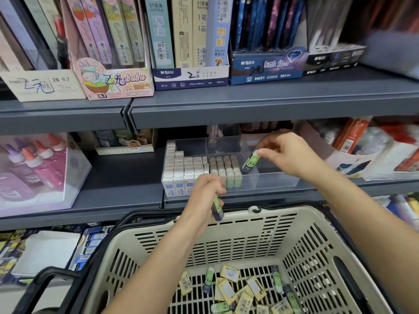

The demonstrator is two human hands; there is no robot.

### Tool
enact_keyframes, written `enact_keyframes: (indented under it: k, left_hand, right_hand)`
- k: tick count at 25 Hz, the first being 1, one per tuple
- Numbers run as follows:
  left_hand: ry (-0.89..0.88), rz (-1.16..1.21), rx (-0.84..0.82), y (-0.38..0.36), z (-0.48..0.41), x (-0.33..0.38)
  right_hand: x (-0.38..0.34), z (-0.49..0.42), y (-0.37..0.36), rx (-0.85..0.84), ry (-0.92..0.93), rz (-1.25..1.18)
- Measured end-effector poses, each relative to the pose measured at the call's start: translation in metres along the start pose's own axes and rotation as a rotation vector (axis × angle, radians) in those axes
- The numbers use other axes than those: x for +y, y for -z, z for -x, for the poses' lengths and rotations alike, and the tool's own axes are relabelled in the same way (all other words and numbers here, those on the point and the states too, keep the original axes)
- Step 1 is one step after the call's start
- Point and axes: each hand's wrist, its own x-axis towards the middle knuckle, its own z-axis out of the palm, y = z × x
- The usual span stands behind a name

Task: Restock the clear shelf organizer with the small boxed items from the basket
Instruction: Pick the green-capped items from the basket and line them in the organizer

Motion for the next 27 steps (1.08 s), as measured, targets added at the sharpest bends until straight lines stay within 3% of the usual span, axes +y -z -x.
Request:
enact_keyframes:
  k: [2, 6, 13, 20, 22, 24, 27]
  left_hand:
    - [-0.027, -0.079, 0.007, 0.002, 0.001, -0.002]
    - [-0.07, -0.172, -0.005, 0.007, 0.001, -0.008]
    - [-0.138, -0.02, -0.065, 0.009, 0.0, -0.011]
    - [-0.107, -0.016, -0.096, 0.005, -0.004, -0.014]
    - [-0.125, -0.101, -0.091, 0.004, -0.004, -0.013]
    - [-0.157, -0.185, -0.088, 0.002, -0.005, -0.01]
    - [-0.208, -0.288, -0.112, -0.003, -0.006, -0.007]
  right_hand:
    - [0.005, -0.005, -0.011, -0.014, 0.033, 0.173]
    - [0.012, -0.009, -0.031, -0.152, 0.02, 0.188]
    - [0.021, -0.02, -0.049, -0.297, -0.006, 0.247]
    - [0.014, -0.016, -0.044, -0.336, 0.048, 0.323]
    - [0.008, -0.012, -0.04, -0.241, 0.099, 0.36]
    - [0.0, -0.002, -0.036, -0.1, 0.163, 0.255]
    - [-0.015, 0.015, -0.031, -0.169, 0.207, -0.042]
